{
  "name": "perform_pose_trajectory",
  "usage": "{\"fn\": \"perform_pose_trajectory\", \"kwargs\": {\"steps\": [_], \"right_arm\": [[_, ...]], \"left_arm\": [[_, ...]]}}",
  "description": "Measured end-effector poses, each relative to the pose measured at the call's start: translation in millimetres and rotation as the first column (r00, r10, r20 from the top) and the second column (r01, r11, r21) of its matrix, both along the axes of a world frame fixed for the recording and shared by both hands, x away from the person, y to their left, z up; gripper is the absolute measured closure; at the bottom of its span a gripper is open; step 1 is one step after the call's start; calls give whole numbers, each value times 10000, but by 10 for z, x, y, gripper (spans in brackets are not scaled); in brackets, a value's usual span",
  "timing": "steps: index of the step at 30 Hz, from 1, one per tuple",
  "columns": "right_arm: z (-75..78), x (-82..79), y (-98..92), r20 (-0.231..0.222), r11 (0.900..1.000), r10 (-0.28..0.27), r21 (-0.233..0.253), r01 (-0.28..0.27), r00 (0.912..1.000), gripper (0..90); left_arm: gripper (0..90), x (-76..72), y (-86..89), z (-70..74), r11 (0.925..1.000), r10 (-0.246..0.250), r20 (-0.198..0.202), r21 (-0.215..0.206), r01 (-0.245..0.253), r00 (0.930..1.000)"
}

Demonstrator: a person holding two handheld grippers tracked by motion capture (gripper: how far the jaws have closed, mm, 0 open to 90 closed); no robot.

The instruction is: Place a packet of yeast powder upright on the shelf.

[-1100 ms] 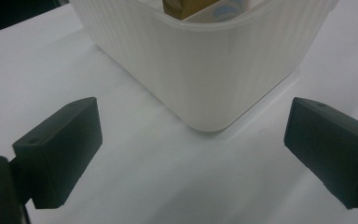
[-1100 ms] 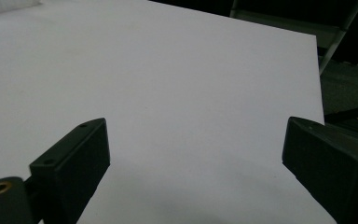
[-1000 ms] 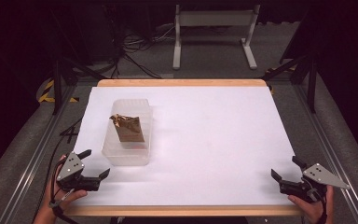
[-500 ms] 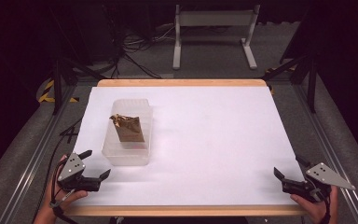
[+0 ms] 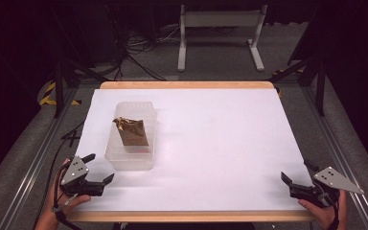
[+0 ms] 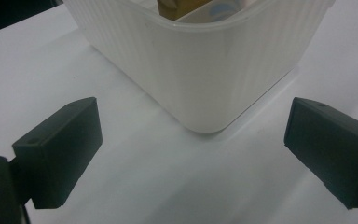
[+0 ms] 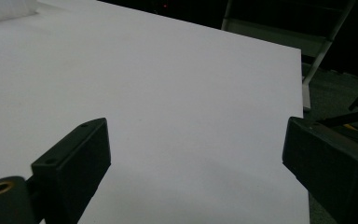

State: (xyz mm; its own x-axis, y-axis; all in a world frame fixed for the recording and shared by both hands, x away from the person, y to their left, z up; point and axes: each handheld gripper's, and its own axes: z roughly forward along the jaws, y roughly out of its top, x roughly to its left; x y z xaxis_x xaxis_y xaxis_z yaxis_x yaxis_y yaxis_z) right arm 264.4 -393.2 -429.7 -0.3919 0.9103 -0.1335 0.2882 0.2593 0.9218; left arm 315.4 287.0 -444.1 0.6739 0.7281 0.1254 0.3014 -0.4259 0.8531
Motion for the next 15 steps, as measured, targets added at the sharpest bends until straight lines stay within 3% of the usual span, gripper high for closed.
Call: {"fn": "perform_pose_trajectory", "kwargs": {"steps": [15], "right_arm": [[33, 1, 27, 11, 9999, 99, -52, -99, 10000, 66]], "left_arm": [[50, 30, -12, 3, 9999, 18, -65, -124, -19, 10000]]}}
